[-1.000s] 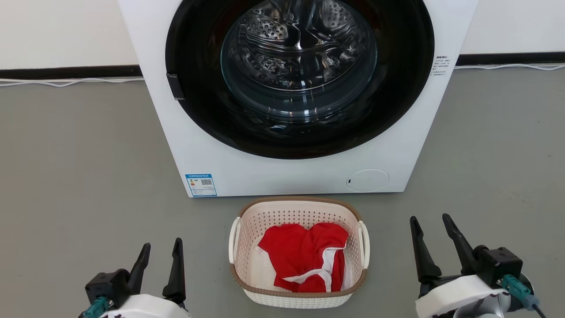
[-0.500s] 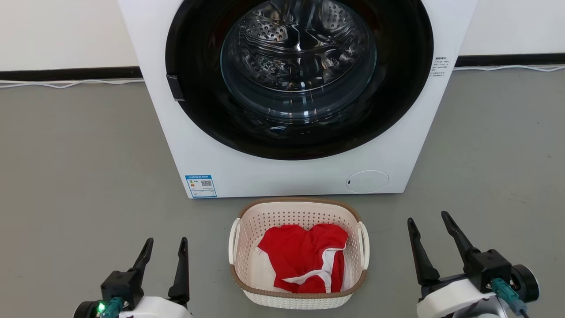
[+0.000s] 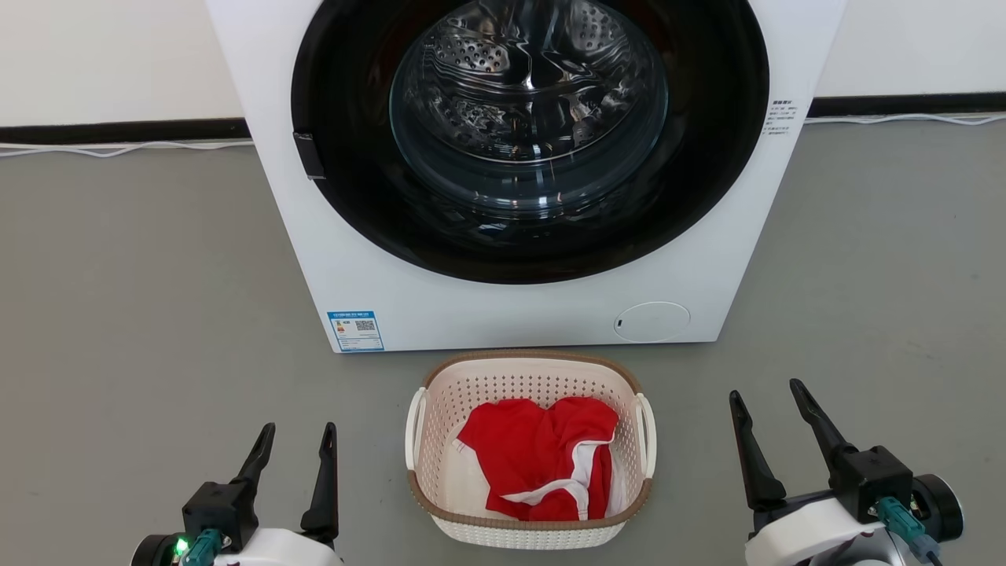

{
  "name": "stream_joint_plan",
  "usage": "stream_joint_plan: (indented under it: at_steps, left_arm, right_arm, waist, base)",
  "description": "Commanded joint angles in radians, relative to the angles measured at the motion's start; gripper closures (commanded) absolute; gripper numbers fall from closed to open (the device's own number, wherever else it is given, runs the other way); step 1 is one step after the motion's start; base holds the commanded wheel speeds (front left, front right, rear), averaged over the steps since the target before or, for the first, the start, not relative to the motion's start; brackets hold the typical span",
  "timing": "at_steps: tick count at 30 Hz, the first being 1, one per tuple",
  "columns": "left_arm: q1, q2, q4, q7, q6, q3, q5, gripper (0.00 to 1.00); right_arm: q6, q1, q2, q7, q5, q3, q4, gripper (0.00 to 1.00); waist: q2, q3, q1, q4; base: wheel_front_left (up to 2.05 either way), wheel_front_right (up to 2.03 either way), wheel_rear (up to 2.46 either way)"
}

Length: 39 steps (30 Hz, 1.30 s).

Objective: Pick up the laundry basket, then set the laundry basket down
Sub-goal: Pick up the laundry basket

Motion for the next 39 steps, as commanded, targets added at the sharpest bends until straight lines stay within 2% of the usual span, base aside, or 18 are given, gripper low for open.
stream_joint_plan:
  at_steps: [1,9,20,30,39]
  left_arm:
    - [-0.045,0.010,-0.023,-0.010,0.003,0.028,0.007,0.00]
    - [-0.058,0.010,-0.015,-0.010,-0.002,0.027,0.000,0.00]
    - [-0.180,0.010,0.059,-0.010,-0.017,0.022,0.001,0.00]
    - [-0.417,0.010,0.283,-0.010,-0.026,-0.008,0.020,0.00]
    - [-0.634,0.010,0.464,-0.010,-0.023,-0.058,-0.009,0.00]
  right_arm:
    - [0.007,-0.052,-0.009,-0.014,0.004,0.021,-0.021,0.00]
    - [0.007,-0.062,-0.009,-0.014,0.017,0.017,-0.024,0.00]
    - [0.007,-0.169,-0.009,-0.014,0.041,-0.029,0.052,0.00]
    - [0.007,-0.412,-0.009,-0.014,0.010,-0.022,0.348,0.00]
    - [0.007,-0.626,-0.009,-0.014,-0.036,-0.032,0.548,0.00]
  waist:
    - [0.0000,0.003,0.0000,0.000]
    - [0.0000,0.039,0.0000,0.005]
    - [0.0000,0.213,0.0000,0.016]
    - [0.0000,0.450,0.0000,0.017]
    - [0.0000,0.646,0.0000,0.022]
  base:
    - [0.00,0.00,0.00]
    - [0.00,0.00,0.00]
    - [0.00,0.00,0.00]
    - [0.00,0.00,0.00]
    - [0.00,0.00,0.00]
